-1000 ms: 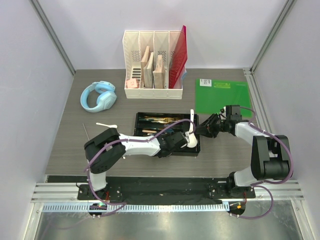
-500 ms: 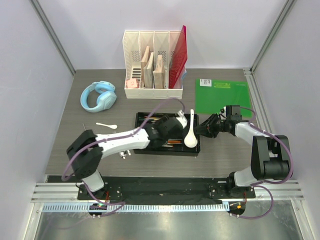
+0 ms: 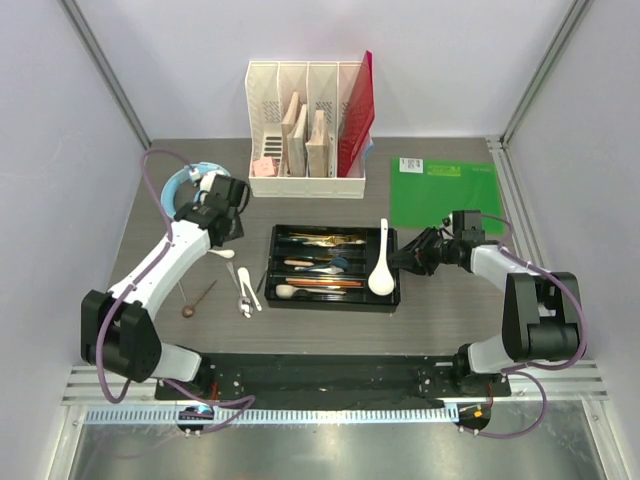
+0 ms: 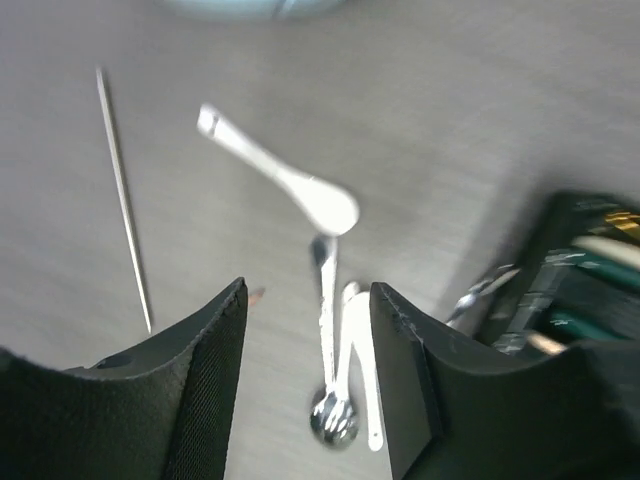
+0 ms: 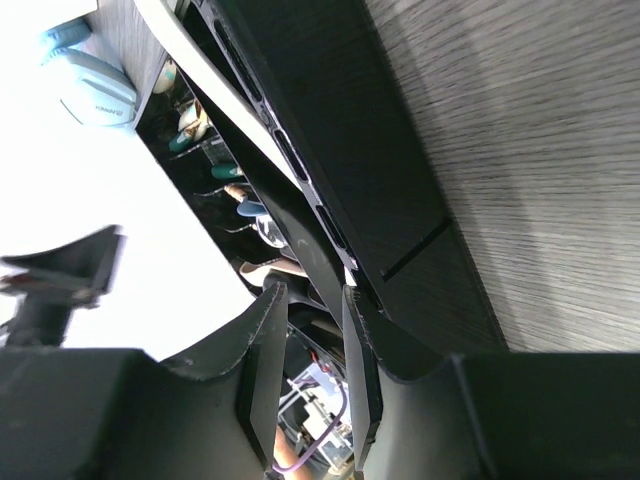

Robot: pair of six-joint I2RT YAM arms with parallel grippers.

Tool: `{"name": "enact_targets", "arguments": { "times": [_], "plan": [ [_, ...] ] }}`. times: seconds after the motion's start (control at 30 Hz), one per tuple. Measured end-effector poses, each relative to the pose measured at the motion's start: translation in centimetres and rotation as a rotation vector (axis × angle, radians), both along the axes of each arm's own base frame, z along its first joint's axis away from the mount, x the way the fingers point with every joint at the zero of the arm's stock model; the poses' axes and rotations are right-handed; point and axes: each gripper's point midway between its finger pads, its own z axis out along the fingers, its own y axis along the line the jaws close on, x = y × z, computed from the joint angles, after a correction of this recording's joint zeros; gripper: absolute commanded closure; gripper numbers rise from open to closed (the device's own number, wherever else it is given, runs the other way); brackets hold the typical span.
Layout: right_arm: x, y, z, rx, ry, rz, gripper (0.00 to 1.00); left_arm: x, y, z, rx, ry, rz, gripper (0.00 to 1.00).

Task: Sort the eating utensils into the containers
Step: Pick up the chopstick from the center of the board.

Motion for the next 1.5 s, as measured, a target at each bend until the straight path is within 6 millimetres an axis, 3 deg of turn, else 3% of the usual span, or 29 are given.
{"name": "enact_targets", "arguments": {
  "times": [0.1, 0.23, 0.33, 0.43, 0.6, 0.7, 1.03, 1.2, 1.27, 1.5],
  "plan": [
    [0.1, -0.2, 0.0, 0.000, 0.002, -0.009, 0.65, -2.4, 2.9, -4.2, -0.096, 0.139, 0.143, 0.48],
    [0.4, -0.3, 0.1, -0.005, 0.003, -0.022, 0.65, -4.7, 4.1, -7.8, -0.196, 0.279, 0.246, 0.46],
    [0.7, -0.5, 0.2, -0.013, 0.003, -0.047, 0.65, -5.5, 4.2, -8.8, -0.223, 0.320, 0.282, 0.43],
    [1.1, -0.7, 0.4, -0.017, -0.013, -0.081, 0.65, -6.4, 5.7, -9.5, -0.253, 0.339, 0.347, 0.43],
    [0.7, -0.6, 0.7, 0.003, -0.042, -0.128, 0.65, -9.9, 11.8, -11.4, -0.291, 0.389, 0.583, 0.44],
    [0.2, 0.0, 0.3, 0.014, -0.044, -0.128, 0.65, -11.0, 13.5, -11.6, -0.274, 0.415, 0.627, 0.44],
    [-0.4, 0.6, 0.1, 0.032, -0.037, -0.114, 0.65, -9.6, 15.0, -12.6, -0.259, 0.447, 0.625, 0.46],
    [-1.0, 0.5, 0.0, 0.014, -0.028, -0.087, 0.65, -8.9, 16.5, -13.9, -0.278, 0.459, 0.670, 0.52],
    [-1.1, 0.6, 0.0, 0.014, -0.026, -0.083, 0.65, -7.8, 17.0, -14.6, -0.283, 0.471, 0.659, 0.57],
    [-1.4, 0.6, 0.0, 0.006, -0.019, -0.067, 0.65, -4.4, 17.1, -14.7, -0.329, 0.458, 0.609, 0.59]
  ]
}}
